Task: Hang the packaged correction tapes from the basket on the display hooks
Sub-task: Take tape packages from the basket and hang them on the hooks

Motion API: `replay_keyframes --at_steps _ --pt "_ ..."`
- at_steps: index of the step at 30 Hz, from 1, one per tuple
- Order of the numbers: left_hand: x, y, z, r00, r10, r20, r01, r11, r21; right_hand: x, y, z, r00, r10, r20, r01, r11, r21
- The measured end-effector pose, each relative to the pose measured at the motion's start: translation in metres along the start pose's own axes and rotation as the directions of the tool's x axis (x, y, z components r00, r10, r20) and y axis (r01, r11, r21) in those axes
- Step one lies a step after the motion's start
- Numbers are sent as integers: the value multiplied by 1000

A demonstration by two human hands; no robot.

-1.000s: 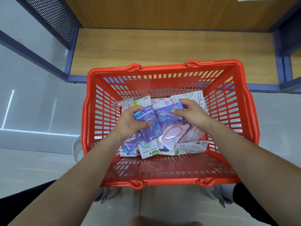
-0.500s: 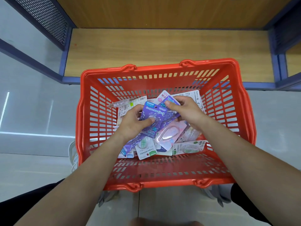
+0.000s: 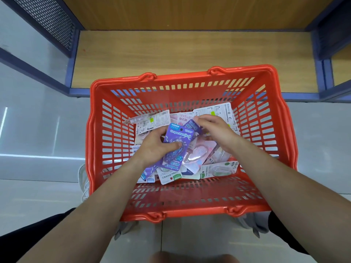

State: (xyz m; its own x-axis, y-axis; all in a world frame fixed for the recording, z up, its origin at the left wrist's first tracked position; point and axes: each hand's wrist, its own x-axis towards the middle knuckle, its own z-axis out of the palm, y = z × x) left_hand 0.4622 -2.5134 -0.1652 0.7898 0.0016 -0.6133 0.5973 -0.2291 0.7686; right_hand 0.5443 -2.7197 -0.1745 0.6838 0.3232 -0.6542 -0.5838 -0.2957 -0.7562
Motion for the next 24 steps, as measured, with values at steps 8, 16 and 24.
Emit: replay_keyframes --at_steps 8,16,24 --pt "-3 -15 -11 993 -96 -62 93 995 -45 9 10 -5 997 48 -56 -49 999 -13" --pt "-4 -21 -26 989 -113 -100 104 990 -90 30 8 3 997 33 -71 -52 959 -278" --pt "-6 -27 -31 958 -153 -242 111 978 -179 61 6 14 995 -88 37 89 716 -692"
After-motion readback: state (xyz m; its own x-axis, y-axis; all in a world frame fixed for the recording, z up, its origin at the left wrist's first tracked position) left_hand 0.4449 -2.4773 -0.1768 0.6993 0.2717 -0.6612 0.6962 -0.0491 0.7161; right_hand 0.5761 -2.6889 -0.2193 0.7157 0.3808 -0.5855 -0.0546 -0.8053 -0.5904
